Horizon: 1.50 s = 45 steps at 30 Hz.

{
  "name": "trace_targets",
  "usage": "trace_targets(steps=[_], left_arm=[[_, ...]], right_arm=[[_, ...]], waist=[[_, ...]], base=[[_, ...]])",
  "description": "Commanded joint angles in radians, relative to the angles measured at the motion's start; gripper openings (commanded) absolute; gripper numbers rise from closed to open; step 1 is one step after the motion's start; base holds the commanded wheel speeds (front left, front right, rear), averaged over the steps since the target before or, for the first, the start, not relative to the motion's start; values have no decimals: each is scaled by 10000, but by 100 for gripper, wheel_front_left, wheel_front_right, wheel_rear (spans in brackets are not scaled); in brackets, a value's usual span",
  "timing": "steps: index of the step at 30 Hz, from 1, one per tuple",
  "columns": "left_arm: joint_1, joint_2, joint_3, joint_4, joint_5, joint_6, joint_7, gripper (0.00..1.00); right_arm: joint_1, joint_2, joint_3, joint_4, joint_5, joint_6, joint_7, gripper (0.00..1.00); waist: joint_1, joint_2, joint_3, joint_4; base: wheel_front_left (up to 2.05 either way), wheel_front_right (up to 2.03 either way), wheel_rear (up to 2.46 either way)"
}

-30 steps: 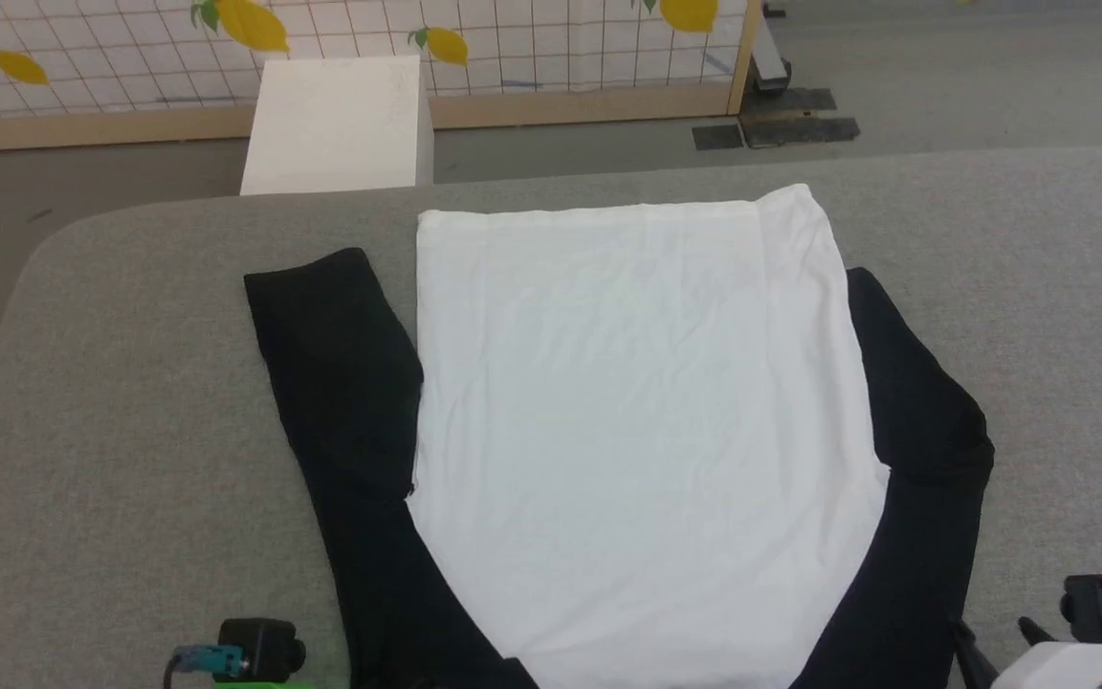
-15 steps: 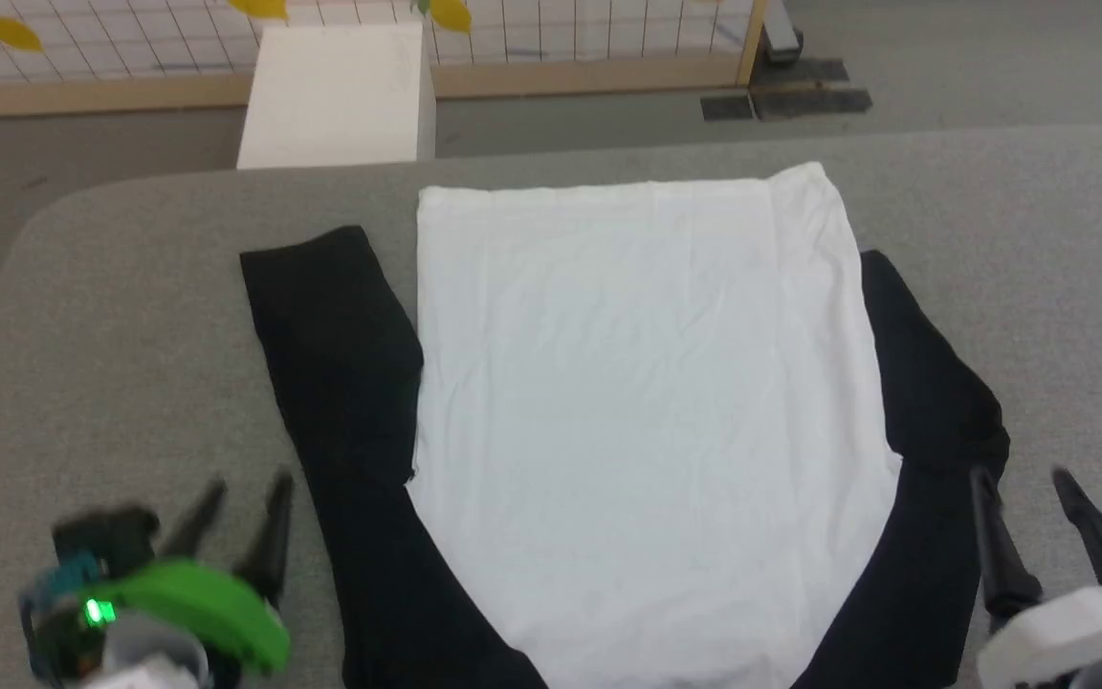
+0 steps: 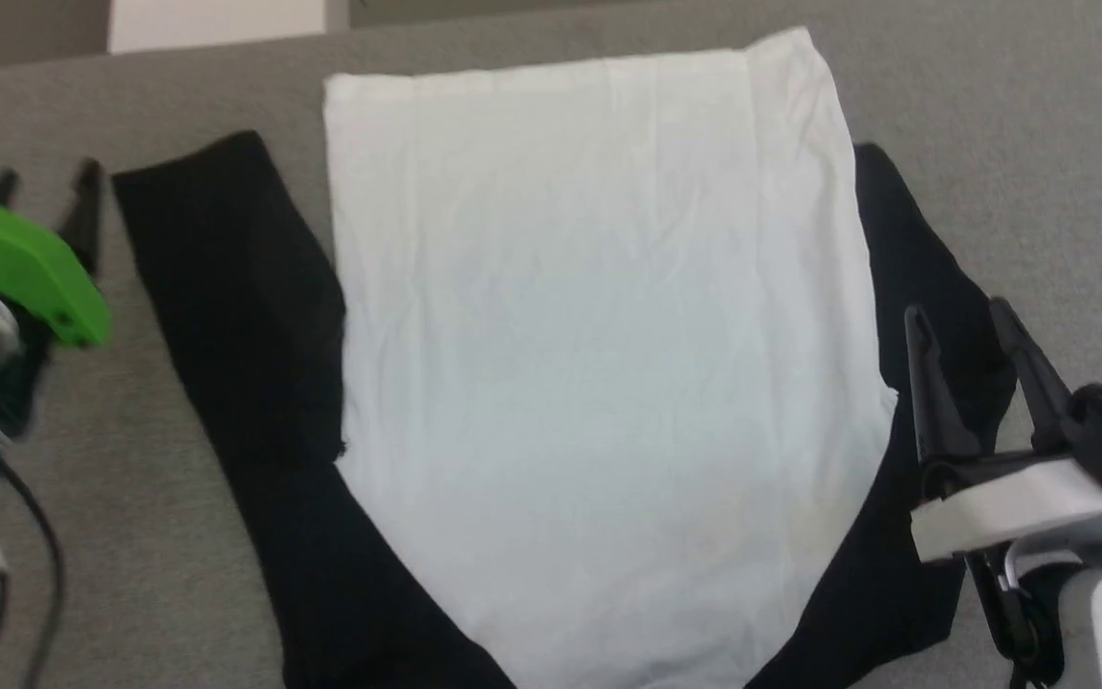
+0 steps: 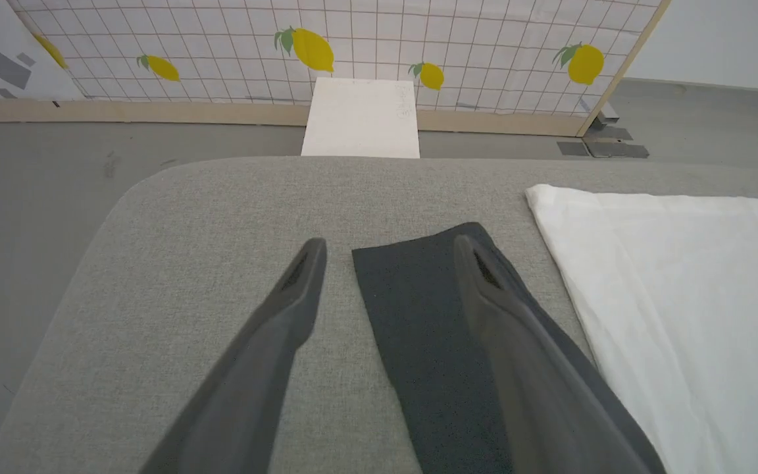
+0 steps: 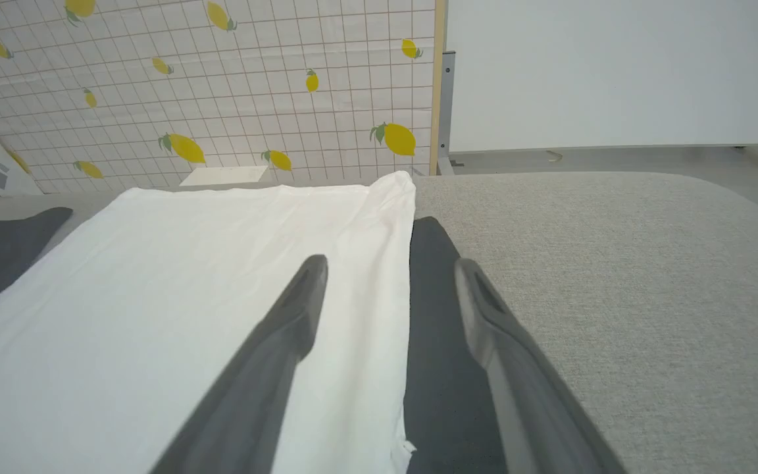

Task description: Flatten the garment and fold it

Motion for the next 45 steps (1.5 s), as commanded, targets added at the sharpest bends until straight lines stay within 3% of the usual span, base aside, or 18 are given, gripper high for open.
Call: trace_targets(steps=[1, 10, 17, 21, 23, 24, 25, 28, 37, 45], left_arm=[[-511, 270, 79, 170, -147, -14, 449, 100], [-2053, 1070, 105, 719, -524, 508, 3175, 100], [-1840, 1628, -68, 779, -427, 1674, 4949, 100], [-1513, 1740, -165, 512, -575, 2086, 5776, 100], [-1289, 1667, -189, 283, -867, 2193, 6298, 27], [-1173, 1685, -229, 129, -938, 2222, 6493, 0], [-1084, 1699, -245, 10, -982, 2249, 6596, 0], [-940, 1757, -60, -348, -873, 2326, 6061, 0], [60, 1533, 499, -834, 142, 2366, 2218, 0], [1620, 1067, 697, -3096, 560, 3068, 517, 0]], right_arm=[[-289, -20, 94, 22, 89, -17, -135, 100], [-1075, 31, 284, -222, 131, -17, -818, 100], [-1365, 61, 522, -474, -117, -17, -1416, 100], [-1412, 73, 581, -598, -151, -17, -1457, 100], [-1403, 78, 574, -622, -155, -17, -1447, 100], [-1391, 80, 571, -616, -158, -17, -1439, 100], [-1380, 82, 567, -603, -159, -17, -1432, 100], [-1328, 86, 538, -544, -184, -17, -1391, 100], [-704, 95, 169, -400, -312, -17, -1097, 100], [417, 98, -323, -636, -386, -17, -571, 100]], waist=[[0, 0, 1030, -778], [0, 0, 1975, -1497], [0, 0, 2255, -1779], [0, 0, 2291, -1821], [0, 0, 2255, -1800], [0, 0, 2206, -1781], [0, 0, 2153, -1765], [0, 0, 1931, -1681], [0, 0, 299, -953], [0, 0, -1394, -101]], base=[[0, 0, 0], [0, 0, 0], [0, 0, 0], [0, 0, 0], [0, 0, 0], [0, 0, 0], [0, 0, 0], [0, 0, 0], [0, 0, 0], [0, 0, 0]])
